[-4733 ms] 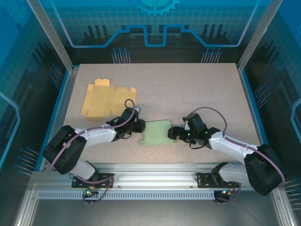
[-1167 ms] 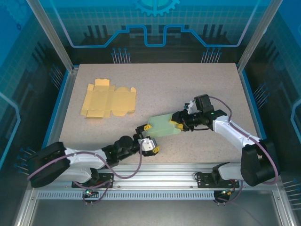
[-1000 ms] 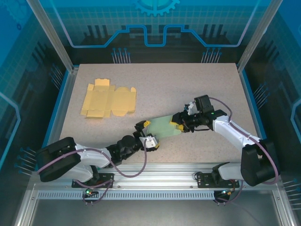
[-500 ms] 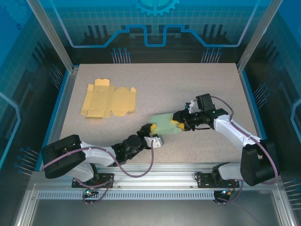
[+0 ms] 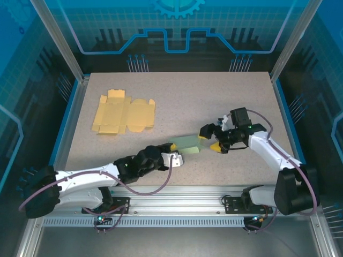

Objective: Fold the paper box

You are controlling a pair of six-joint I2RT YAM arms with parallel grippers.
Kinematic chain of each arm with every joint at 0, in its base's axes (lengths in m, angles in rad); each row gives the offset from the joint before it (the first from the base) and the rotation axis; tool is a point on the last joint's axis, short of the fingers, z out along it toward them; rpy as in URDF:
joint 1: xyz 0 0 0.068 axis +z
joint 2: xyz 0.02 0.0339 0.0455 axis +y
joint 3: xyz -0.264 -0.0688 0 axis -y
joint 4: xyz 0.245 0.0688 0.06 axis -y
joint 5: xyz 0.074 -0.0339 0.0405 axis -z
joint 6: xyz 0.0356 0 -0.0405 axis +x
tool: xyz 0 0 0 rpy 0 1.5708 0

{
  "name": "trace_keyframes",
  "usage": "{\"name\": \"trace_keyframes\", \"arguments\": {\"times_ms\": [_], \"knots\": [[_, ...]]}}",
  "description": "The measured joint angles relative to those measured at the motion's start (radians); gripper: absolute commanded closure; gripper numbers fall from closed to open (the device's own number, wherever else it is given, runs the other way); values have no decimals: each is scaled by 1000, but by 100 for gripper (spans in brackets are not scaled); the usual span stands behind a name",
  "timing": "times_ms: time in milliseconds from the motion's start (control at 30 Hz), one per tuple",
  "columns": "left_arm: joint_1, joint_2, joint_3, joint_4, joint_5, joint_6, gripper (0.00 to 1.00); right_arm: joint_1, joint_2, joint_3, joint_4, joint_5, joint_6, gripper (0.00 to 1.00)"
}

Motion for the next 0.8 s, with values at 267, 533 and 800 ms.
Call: {"name": "trace_keyframes", "arguments": {"times_ms": [267,533,800], "knots": [[153,9,136,-310,182,-70,66,-10,-230,15,-130,230,-138,0],[226,213,317,-488,377,-63,65,-48,-377,4,-87,184,-182,0],[262,426,488,-605,482,-23,54,-121,-303,-27,28,-11,-131,0]]}}
